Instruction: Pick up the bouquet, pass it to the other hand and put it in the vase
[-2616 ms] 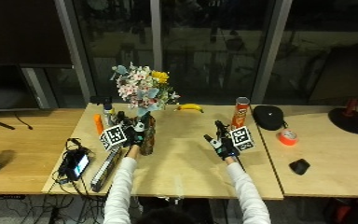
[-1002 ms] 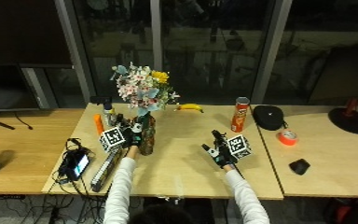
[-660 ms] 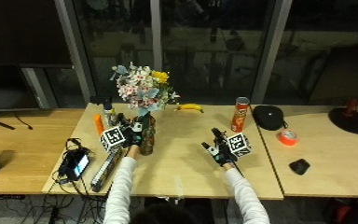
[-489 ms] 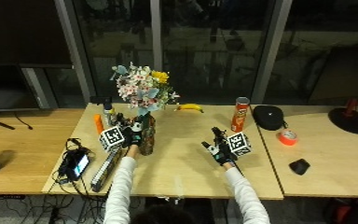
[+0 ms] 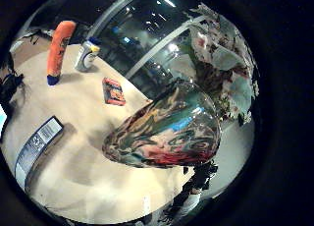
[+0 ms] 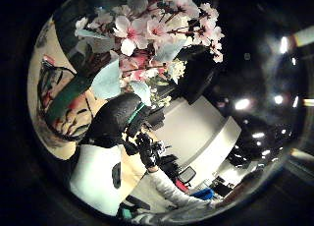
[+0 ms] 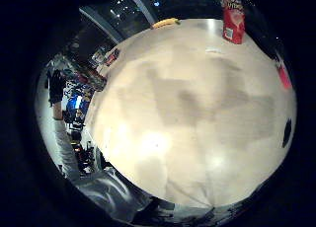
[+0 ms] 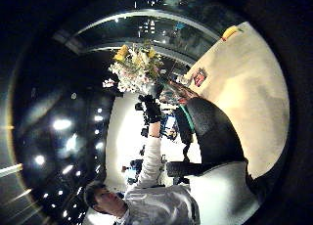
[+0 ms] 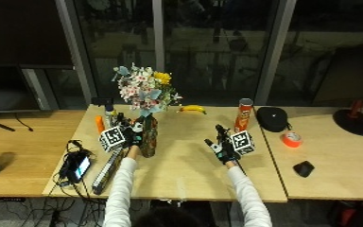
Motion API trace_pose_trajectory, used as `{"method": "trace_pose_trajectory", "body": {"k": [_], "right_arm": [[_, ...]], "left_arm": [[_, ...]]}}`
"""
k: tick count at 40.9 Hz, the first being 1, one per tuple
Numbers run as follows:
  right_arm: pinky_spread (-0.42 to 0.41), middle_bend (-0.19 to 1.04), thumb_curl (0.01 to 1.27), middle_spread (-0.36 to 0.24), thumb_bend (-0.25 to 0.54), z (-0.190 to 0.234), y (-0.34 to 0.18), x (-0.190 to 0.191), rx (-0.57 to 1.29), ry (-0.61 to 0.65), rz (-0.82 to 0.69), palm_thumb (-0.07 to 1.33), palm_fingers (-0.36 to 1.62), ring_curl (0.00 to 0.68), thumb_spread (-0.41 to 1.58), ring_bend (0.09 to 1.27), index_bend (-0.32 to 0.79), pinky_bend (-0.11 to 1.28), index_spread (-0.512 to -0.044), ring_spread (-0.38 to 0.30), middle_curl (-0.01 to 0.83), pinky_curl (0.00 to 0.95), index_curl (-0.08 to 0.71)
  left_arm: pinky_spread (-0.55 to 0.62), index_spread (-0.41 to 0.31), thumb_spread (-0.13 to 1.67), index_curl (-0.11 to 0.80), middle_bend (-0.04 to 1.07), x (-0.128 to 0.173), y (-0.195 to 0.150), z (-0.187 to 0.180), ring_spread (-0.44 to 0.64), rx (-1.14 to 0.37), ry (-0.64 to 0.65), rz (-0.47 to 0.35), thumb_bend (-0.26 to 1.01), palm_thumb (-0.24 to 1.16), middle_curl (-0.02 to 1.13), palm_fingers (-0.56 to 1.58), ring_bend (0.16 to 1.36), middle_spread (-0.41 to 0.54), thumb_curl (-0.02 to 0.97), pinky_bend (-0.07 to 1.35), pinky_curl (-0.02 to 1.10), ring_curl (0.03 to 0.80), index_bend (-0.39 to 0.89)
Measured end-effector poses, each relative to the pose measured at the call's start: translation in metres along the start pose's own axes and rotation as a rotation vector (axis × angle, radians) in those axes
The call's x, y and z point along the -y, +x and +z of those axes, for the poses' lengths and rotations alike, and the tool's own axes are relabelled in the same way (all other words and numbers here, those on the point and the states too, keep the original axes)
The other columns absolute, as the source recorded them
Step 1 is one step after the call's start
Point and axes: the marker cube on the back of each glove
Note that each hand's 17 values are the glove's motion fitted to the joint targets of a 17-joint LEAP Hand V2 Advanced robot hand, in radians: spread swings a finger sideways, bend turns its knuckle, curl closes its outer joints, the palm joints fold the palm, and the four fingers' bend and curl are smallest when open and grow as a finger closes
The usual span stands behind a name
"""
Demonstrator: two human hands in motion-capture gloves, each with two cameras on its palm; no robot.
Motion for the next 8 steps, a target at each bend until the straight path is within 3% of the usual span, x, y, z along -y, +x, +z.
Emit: {"method": "trace_pose_trajectory", "body": {"k": [5,8], "right_arm": [[0.202,0.18,0.36,-0.058,-0.020,-0.006,-0.013,0.003,-0.060,0.061,-0.066,0.64,0.09,0.294,1.14,0.34,0.16,0.33,-0.393,-0.010,0.289,0.351,0.276],[0.202,0.18,0.36,-0.058,-0.020,-0.003,-0.002,-0.001,-0.068,0.026,0.069,0.64,0.09,0.294,1.14,0.34,0.16,0.33,-0.393,-0.010,0.289,0.351,0.276]], "left_arm": [[0.42,0.124,0.91,0.301,0.31,0.002,-0.004,0.003,0.29,0.014,-0.001,0.008,-0.03,0.37,0.41,0.15,0.55,0.184,0.334,0.19,0.29,0.292,0.14],[0.42,0.124,0.91,0.301,0.31,0.005,-0.007,0.005,0.29,0.006,0.004,0.011,-0.03,0.37,0.41,0.15,0.55,0.184,0.334,0.19,0.29,0.292,0.14]]}}
